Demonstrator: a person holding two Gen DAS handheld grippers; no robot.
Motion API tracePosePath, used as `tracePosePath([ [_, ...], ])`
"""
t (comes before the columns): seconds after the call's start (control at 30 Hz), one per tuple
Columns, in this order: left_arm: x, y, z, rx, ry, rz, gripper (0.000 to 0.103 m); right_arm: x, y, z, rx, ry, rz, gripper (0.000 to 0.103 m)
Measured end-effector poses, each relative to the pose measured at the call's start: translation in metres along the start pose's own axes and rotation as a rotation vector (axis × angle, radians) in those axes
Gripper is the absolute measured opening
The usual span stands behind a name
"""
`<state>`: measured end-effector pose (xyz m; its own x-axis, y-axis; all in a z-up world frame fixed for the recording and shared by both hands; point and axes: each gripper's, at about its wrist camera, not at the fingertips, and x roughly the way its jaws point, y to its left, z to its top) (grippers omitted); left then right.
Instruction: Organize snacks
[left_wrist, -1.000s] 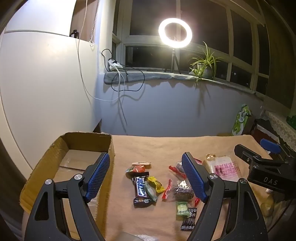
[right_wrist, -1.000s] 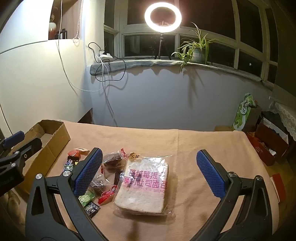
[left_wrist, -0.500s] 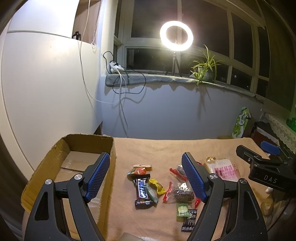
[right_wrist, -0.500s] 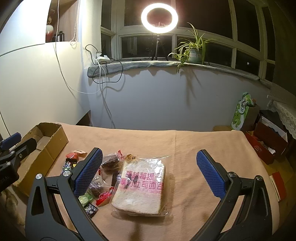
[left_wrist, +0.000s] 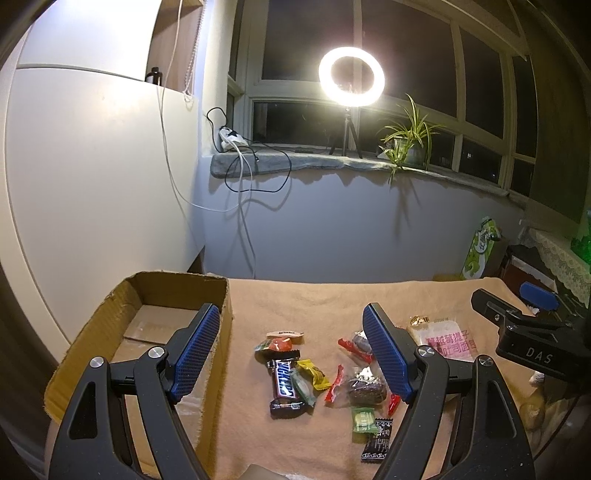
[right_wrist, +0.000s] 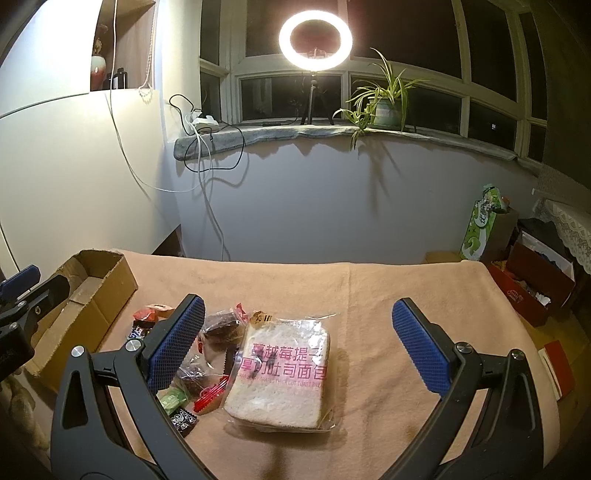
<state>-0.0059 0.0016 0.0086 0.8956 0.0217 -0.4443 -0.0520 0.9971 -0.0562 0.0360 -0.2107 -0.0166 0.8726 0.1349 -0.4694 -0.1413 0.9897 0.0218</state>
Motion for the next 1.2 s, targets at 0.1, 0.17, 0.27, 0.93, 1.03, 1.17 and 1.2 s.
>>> tracePosePath([
  [0.1, 0.0002, 0.0000, 0.0002, 0.003, 0.002, 0.000, 0.080, -0.0006, 0.0004, 0.0008, 0.002, -0.004, 0.002, 0.103],
  [0.17, -0.0013, 0.0005, -0.0009, 0.002, 0.000, 0.000, 0.080, -0.0012, -0.0004, -0.0007, 0.001, -0.003, 0.001, 0.103],
  [0.27, -0.0012, 0.0004, -0.0009, 0.003, 0.000, 0.000, 0.080, -0.0030, -0.0007, -0.0001, 0.001, -0.003, 0.003, 0.103],
  [0.93, -0.0012, 0.0005, -0.0003, 0.007, 0.000, -0.005, 0.080, -0.0036, -0.0004, 0.0000, 0.001, -0.007, 0.001, 0.103],
  [1.03, -0.0011, 0.0005, -0.0008, 0.008, 0.000, -0.005, 0.080, -0.0036, -0.0004, -0.0005, 0.002, -0.006, 0.002, 0.103],
  [1.17, -0.0010, 0.0003, -0.0010, 0.007, -0.001, -0.006, 0.080, -0.0033, -0.0004, -0.0008, 0.001, -0.007, 0.001, 0.103],
  [1.2, -0.0008, 0.0002, -0.0011, 0.009, -0.001, -0.005, 0.080, -0.0036, -0.0003, -0.0002, 0.001, -0.007, 0.002, 0.103],
])
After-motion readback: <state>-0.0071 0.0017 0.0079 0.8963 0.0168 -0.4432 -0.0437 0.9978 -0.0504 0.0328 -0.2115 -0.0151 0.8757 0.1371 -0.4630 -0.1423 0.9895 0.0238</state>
